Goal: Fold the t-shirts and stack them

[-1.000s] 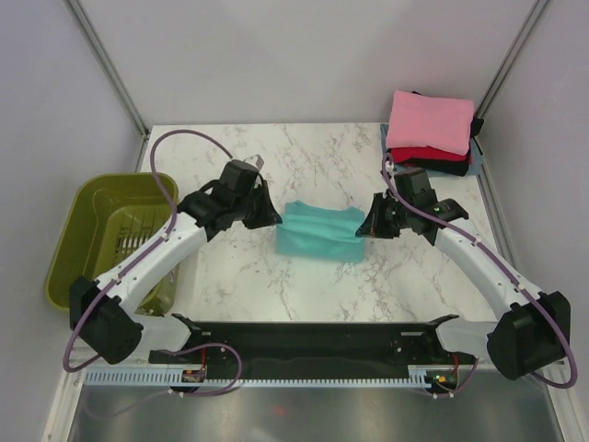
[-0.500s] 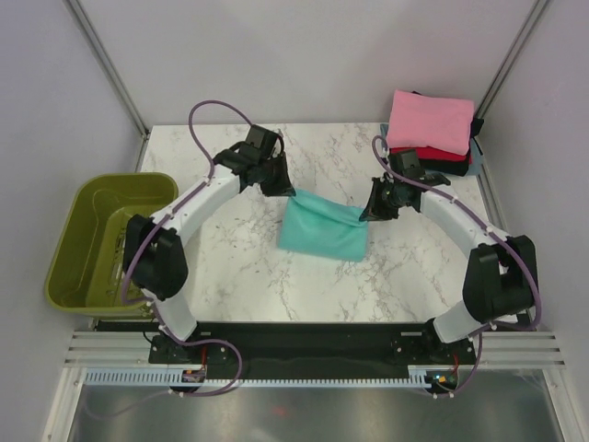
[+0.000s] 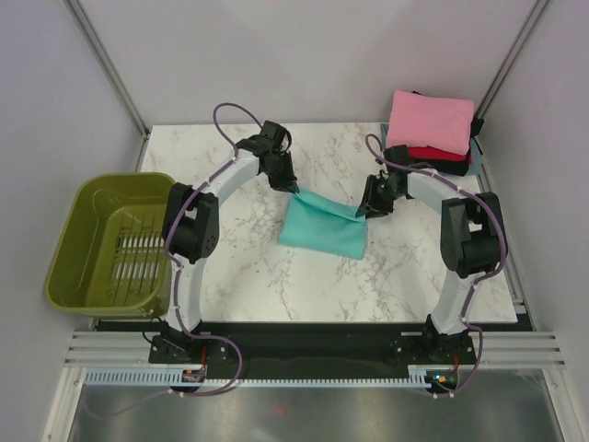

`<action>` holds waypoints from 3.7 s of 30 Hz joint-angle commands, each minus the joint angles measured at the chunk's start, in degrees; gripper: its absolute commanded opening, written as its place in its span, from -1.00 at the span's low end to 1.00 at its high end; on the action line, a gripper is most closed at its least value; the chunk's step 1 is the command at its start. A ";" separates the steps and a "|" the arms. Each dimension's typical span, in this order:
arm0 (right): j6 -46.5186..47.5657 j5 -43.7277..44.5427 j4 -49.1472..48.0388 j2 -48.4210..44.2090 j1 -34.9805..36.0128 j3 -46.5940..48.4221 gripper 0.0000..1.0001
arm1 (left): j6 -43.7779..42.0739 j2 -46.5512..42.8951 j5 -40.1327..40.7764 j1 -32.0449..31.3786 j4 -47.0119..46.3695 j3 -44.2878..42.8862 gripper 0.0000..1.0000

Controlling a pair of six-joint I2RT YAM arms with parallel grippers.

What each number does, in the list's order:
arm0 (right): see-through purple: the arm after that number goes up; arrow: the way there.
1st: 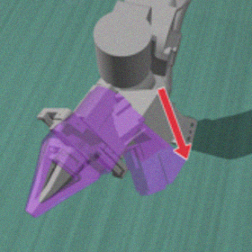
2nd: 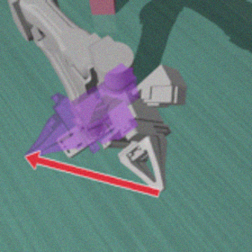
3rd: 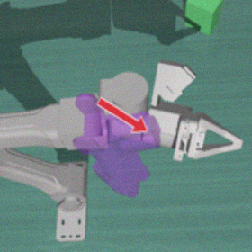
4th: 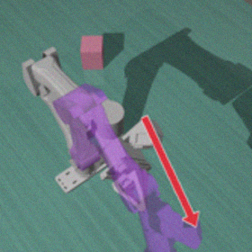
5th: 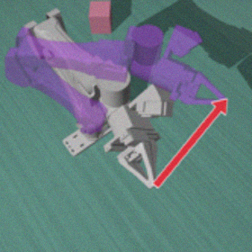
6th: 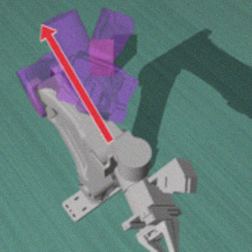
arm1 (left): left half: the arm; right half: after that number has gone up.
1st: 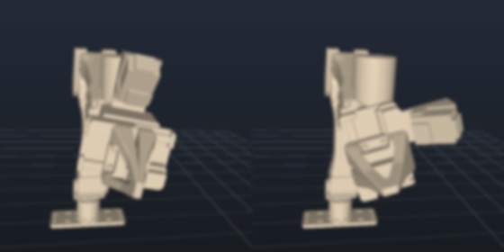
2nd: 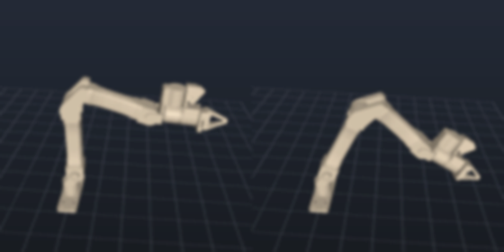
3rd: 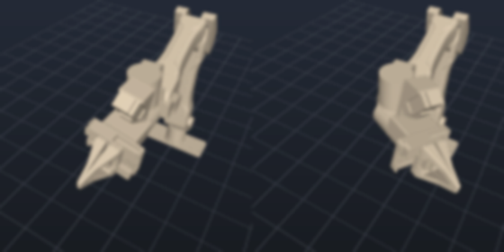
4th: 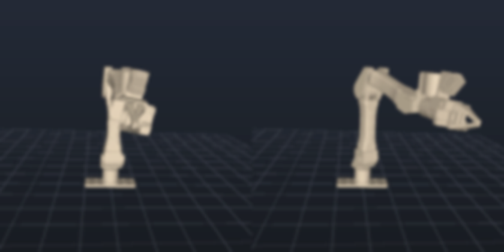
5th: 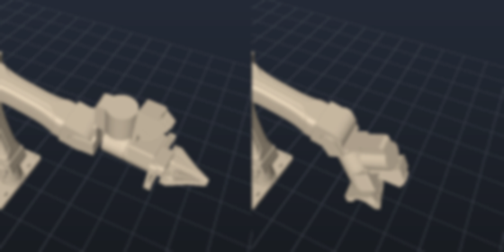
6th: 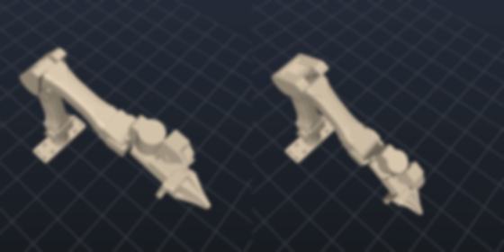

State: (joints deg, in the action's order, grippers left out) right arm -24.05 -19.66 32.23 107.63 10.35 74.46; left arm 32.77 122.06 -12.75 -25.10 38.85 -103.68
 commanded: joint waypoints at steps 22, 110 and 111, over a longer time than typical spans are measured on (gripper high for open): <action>-5.56 -9.78 -18.30 -21.59 5.37 -13.24 0.25 | -5.36 -22.82 7.23 -8.46 -0.51 10.93 0.20; -1.70 -4.77 -22.64 14.88 6.97 -0.98 0.22 | -11.68 -47.08 5.81 -1.00 -4.40 36.70 0.22; -1.61 -5.56 -22.65 15.06 7.05 -0.98 0.09 | -11.77 -49.61 5.81 -1.00 -4.22 38.62 0.22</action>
State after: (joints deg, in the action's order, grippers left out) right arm -24.03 -24.75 5.56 118.65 16.34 76.29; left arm 23.88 78.61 -7.01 -26.02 34.26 -67.64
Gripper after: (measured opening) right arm 0.592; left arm 0.611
